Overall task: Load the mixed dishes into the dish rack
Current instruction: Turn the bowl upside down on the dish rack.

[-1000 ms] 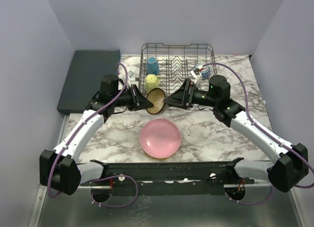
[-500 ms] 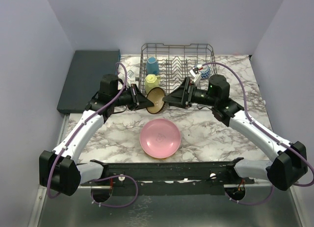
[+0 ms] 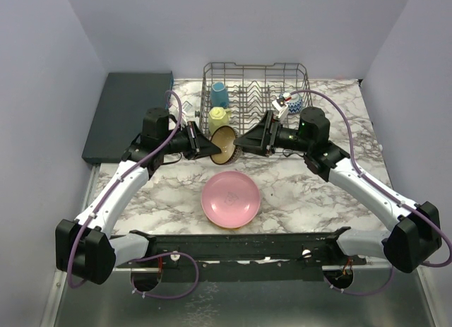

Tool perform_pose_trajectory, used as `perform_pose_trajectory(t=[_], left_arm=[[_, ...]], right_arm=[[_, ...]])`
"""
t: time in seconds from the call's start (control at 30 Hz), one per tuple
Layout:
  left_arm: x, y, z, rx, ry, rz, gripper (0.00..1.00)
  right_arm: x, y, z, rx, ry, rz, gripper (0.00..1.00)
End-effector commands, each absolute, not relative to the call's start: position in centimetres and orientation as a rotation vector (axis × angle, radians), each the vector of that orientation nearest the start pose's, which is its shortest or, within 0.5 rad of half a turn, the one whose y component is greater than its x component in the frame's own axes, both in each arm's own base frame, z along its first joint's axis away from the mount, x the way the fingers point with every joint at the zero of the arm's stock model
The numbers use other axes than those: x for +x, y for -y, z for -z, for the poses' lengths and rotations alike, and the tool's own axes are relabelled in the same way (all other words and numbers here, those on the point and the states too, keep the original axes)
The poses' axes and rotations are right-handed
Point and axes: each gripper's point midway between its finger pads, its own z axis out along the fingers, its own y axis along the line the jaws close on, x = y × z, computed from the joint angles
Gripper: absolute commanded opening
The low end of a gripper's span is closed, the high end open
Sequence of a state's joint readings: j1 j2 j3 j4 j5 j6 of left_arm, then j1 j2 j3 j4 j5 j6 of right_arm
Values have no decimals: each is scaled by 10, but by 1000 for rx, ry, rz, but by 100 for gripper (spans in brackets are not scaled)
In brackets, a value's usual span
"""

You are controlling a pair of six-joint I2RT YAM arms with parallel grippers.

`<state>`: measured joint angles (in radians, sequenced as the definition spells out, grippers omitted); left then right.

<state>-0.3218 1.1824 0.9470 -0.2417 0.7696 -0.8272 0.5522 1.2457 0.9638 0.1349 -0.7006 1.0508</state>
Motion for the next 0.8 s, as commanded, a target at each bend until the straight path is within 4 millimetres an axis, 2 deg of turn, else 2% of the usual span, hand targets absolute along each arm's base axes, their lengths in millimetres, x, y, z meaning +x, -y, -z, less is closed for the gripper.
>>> perform_pose_trajectory(t=[0.0,0.77], left_arm=[[253,237,-268,38,-2163,1487,0],[256,231,-259,32,-2191,1404,0]], right_arm=[[240,-314,-313,-120,-2006,-1725,86],[249,-322,-313,-70,-2018,-1711,83]])
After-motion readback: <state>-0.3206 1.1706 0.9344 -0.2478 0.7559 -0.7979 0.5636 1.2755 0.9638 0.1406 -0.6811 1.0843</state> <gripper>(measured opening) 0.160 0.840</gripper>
